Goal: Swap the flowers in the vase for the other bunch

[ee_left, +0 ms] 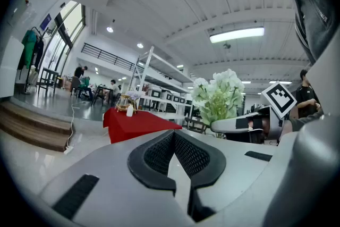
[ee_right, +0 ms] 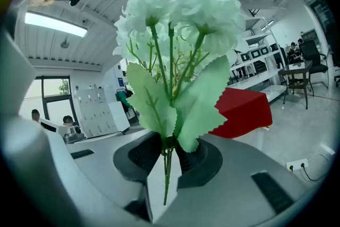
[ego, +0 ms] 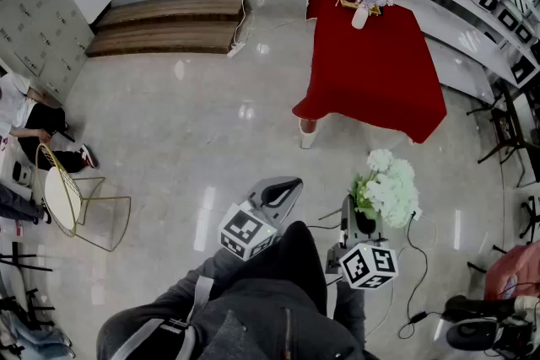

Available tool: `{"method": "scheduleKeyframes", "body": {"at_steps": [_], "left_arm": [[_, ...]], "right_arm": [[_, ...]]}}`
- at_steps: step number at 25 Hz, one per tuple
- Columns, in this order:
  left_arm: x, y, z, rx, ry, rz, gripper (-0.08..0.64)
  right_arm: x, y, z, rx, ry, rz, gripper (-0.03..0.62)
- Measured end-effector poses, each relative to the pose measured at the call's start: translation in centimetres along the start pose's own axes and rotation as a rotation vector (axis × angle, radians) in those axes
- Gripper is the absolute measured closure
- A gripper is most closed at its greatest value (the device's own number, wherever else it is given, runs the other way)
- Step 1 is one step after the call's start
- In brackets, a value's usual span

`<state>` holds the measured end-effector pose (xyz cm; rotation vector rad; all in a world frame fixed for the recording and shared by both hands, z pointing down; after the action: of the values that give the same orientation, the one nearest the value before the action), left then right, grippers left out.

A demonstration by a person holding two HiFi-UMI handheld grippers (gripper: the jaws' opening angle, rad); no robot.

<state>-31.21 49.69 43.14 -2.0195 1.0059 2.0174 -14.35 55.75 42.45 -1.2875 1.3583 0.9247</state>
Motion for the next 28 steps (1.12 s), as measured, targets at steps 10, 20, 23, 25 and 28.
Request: {"method": "scheduleKeyframes", "body": {"at_steps": [10, 20, 23, 25, 28], "left_arm": [[-0.9, 0.0, 0.4, 0.012, 0.026, 0.036, 0.552], [0.3, 2.2, -4.9, 0.017, 0.028, 0.035, 0.551], [1.1, 3.3, -7.4, 0.028, 0.023, 0.034, 0.551], [1.7, 4.0, -9.0, 0.037, 0.020, 0.035, 0.552], [2.6, 5.3, -11.1, 0.052, 0.013, 0.037, 0.551]], "right_arm": [[0.2, 0.2, 0.7, -0.003, -0.004, -0.011, 0.518], [1.2, -2.9, -3.6, 0.012, -0.010, -0.013, 0.518], [1.9, -4.4, -5.8, 0.030, -0.012, -0.014, 0.518], [2.3, -5.5, -7.3, 0.047, -0.005, -0.009, 0.518], [3.0, -6.9, -9.9, 0.067, 0.001, -0.007, 0.518]]}}
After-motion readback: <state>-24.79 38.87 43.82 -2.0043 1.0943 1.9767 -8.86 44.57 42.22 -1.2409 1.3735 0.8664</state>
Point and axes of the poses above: the fingertips, and each gripper's own axes: z backward along the fingers, y to its left, x out of its top, the point moved 5 cm from there along z, backward along the fingers, and after that the axes turned 13 degrees about z, right-handed, at the moved point
